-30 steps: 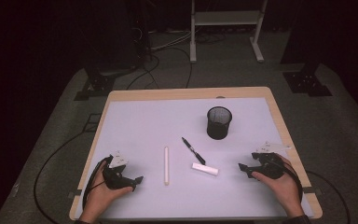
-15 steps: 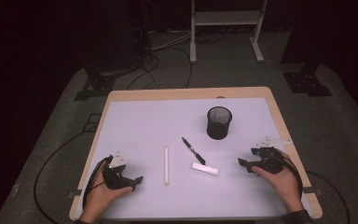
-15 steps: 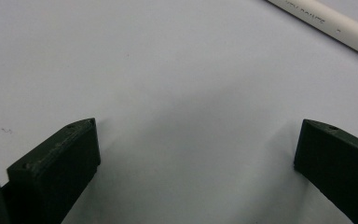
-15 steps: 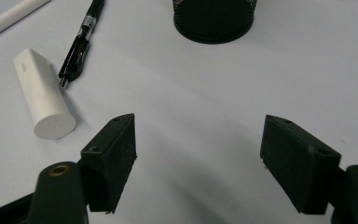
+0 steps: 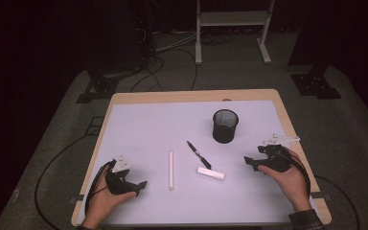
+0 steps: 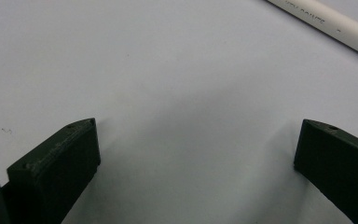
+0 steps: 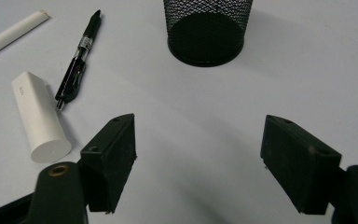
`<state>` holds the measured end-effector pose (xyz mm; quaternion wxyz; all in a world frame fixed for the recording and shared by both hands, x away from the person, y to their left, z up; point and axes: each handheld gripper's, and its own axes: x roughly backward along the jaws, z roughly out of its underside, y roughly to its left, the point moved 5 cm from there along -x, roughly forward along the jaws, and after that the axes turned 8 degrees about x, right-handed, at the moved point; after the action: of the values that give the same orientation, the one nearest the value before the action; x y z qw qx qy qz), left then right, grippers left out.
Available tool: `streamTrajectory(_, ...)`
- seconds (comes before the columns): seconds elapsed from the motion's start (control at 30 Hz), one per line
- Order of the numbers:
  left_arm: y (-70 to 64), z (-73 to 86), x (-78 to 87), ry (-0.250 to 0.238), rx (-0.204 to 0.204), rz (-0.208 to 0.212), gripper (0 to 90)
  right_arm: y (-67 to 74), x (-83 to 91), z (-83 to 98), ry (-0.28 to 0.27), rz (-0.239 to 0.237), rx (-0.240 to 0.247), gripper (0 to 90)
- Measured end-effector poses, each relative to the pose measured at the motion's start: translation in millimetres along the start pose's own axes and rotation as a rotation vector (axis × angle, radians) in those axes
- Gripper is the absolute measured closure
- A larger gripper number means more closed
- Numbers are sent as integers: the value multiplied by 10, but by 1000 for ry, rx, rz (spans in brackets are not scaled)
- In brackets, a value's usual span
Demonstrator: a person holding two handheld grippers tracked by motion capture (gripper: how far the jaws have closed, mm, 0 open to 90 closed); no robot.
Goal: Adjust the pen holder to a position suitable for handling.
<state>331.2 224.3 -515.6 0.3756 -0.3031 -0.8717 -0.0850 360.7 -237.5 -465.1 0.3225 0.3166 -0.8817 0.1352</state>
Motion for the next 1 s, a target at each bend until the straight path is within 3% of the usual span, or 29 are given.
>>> streamTrajectory(1.0, 0, 0, 0, 0, 0, 0, 0, -63, -5, -292, -25, 13, 17, 282)
